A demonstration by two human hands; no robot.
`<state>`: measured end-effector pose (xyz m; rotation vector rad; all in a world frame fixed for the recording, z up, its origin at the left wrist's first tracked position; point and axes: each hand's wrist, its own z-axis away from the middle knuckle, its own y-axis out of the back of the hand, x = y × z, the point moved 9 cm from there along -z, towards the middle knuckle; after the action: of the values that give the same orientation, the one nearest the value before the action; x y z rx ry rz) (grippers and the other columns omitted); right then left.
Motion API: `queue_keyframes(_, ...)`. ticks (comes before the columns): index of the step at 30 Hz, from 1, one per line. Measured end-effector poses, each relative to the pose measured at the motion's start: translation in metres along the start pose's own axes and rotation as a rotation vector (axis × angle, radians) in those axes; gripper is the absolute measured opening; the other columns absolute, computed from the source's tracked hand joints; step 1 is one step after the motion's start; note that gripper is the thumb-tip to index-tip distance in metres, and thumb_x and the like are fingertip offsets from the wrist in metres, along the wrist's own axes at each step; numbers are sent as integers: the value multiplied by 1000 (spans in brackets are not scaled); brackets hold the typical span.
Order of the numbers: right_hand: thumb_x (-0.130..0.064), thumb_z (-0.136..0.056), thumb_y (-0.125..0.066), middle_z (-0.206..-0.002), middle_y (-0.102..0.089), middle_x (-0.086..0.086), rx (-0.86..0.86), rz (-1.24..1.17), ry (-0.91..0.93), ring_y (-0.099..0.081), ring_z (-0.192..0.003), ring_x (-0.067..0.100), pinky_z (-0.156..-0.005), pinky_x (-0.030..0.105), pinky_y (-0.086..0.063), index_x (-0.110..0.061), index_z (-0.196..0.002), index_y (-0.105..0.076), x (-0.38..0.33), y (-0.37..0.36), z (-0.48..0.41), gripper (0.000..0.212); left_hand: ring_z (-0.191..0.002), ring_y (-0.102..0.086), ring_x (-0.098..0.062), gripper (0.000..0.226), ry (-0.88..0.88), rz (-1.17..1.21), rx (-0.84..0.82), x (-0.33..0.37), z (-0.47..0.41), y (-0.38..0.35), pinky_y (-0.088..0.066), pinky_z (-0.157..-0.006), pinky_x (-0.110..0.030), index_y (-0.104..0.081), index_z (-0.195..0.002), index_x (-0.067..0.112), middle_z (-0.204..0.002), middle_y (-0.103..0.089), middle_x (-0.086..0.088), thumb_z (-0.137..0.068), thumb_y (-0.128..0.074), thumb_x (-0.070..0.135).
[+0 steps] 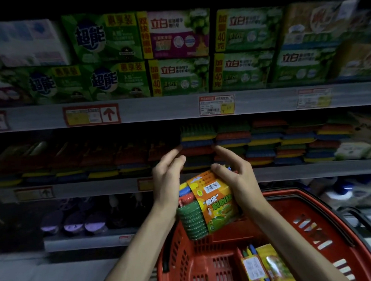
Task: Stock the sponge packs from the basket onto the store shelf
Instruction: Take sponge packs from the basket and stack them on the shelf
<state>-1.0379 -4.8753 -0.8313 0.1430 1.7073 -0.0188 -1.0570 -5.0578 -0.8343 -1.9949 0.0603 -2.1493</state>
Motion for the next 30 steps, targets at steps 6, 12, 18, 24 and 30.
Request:
queue_keyframes(6, -37, -81, -68, -136, -65, -6, 8, 17, -29, -74, -98, 15, -73, 23, -55, -36, -136, -61, 5, 0, 2, 55, -111, -63, -10, 21, -15, -21, -6, -2, -1, -3, -47, -85, -19, -64, -105, 39, -113, -65, 14, -100, -61, 19)
queue_keyframes(12, -38, -84, -69, -134, -67, -9, 33, 33, -29, -74, -99, 17, -76, 29, -57, -39, -137, -62, 7, 5, 7, 54, -119, -60, -16, 48, -10, -14, -16, 1, 3, -3, -49, -95, -22, -52, -147, 17, -120, -60, 13, -100, -60, 21)
queue_keyframes(18, -34, -83, -67, -123, -71, -7, 68, 48, -21, -74, -94, 14, -74, 26, -58, -36, -130, -68, 0, 19, 17, 46, -109, -59, 4, 45, -41, -34, 0, 5, 9, 5, -48, -110, -39, -55, -144, 17, -115, -61, 21, -100, -59, 14)
queue_keyframes(24, -29, -89, -67, -114, -75, -11, 120, 142, -27, -73, -96, 8, -76, 28, -58, -33, -117, -74, -10, 44, 29, 30, -122, -63, -9, 34, -21, -104, -51, 5, 37, 12, -52, -104, -35, -65, -134, 28, -132, -65, 8, -102, -58, 21)
queue_keyframes(30, -19, -97, -62, -97, -78, 4, 137, 165, -161, -75, -85, 22, -68, 31, -55, -24, -103, -78, -23, 81, 50, 17, -113, -66, 1, 48, 36, -215, -321, -1, 87, -18, -50, -104, -32, -67, -127, 39, -124, -71, 14, -84, -70, 60)
